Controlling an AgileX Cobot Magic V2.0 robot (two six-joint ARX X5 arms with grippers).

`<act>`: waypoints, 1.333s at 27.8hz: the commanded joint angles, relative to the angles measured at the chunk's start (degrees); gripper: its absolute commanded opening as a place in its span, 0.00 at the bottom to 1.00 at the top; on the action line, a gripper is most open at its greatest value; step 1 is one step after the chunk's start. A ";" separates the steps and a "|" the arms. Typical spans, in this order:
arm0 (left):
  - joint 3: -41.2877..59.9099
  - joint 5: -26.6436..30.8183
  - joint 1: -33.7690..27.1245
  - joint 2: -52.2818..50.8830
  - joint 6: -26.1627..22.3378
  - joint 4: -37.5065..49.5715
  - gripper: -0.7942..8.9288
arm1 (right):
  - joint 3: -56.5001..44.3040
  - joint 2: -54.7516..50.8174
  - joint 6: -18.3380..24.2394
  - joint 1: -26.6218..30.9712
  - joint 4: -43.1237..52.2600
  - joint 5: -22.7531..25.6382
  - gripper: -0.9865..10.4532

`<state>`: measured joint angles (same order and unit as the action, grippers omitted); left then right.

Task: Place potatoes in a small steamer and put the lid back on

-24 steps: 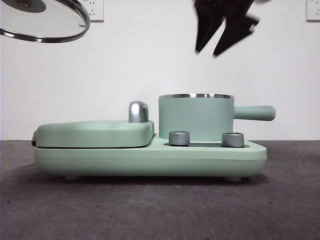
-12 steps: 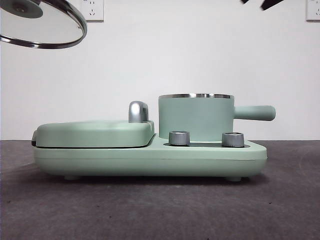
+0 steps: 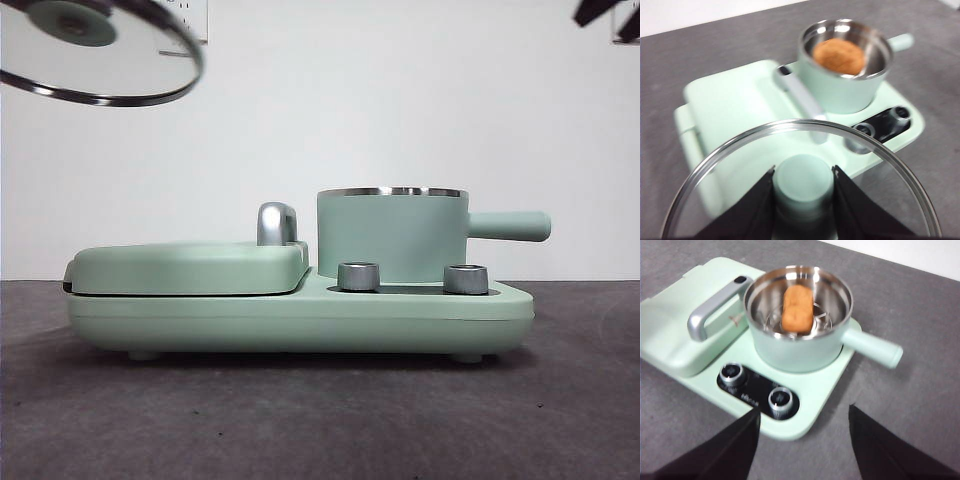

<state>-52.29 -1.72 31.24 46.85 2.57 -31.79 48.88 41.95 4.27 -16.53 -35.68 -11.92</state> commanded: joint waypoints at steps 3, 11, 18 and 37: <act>-0.87 -1.31 0.66 3.08 -0.39 7.34 0.10 | -4.98 -7.26 -2.47 -0.20 -0.02 0.55 0.25; -0.92 -2.58 3.48 12.02 -2.08 20.22 0.10 | -6.62 -12.70 -4.55 -0.20 -6.32 2.03 0.25; -2.73 -2.89 6.58 22.77 -3.63 32.15 0.10 | -6.62 -12.90 -4.74 -0.20 -10.16 3.41 0.25; -29.57 -4.37 8.15 54.80 -8.79 37.59 0.10 | -6.62 -12.87 -4.72 -0.20 -12.61 3.39 0.25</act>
<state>-79.99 -5.74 38.81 100.86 -4.99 4.12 41.89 28.91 0.14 -16.53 -48.64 -8.75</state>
